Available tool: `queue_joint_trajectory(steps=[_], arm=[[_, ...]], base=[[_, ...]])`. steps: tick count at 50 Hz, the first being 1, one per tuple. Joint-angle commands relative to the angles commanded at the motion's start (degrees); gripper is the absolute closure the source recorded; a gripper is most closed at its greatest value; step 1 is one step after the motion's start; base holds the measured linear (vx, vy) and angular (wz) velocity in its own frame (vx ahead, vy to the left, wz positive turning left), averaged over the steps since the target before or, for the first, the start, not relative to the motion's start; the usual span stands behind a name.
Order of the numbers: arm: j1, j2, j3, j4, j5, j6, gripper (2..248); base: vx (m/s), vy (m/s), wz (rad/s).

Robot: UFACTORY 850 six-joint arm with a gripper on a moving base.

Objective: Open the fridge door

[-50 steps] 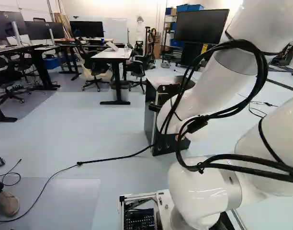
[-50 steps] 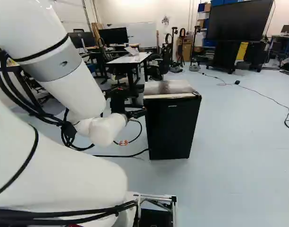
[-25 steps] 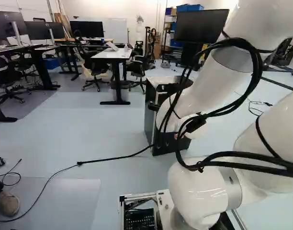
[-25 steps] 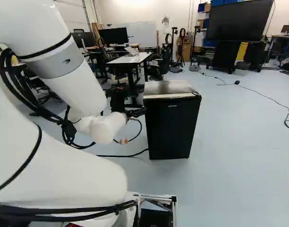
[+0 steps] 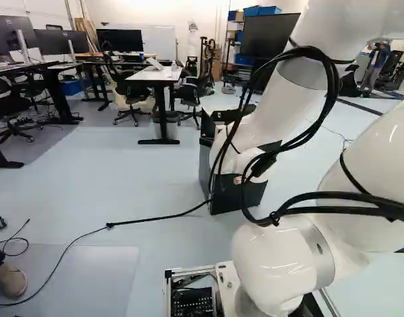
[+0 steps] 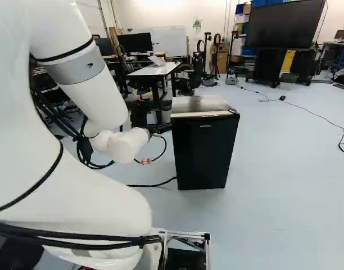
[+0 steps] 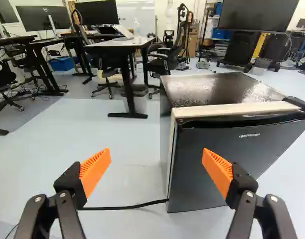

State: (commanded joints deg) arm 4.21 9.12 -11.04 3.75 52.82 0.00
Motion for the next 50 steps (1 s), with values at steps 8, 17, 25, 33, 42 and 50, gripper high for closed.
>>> queue_joint_trajectory(steps=[8, 17, 25, 33, 42, 50], arm=[[1.3, -1.4, -1.3, 2.2, 1.1, 0.0, 3], [2.7, -3.2, -2.8, 4.8, 2.4, 0.0, 3], [3.9, -5.7, -4.1, 7.1, 3.6, 0.0, 3], [5.0, -8.3, -5.5, 9.4, 4.8, 0.0, 3], [6.3, -11.3, -7.1, 12.0, 6.1, 0.0, 3], [7.3, -13.9, -8.6, 14.4, 7.4, 0.0, 3]], base=[[0.0, 0.0, 0.0], [0.0, 0.0, 0.0], [0.0, 0.0, 0.0], [0.0, 0.0, 0.0], [0.0, 0.0, 0.0], [0.0, 0.0, 0.0]])
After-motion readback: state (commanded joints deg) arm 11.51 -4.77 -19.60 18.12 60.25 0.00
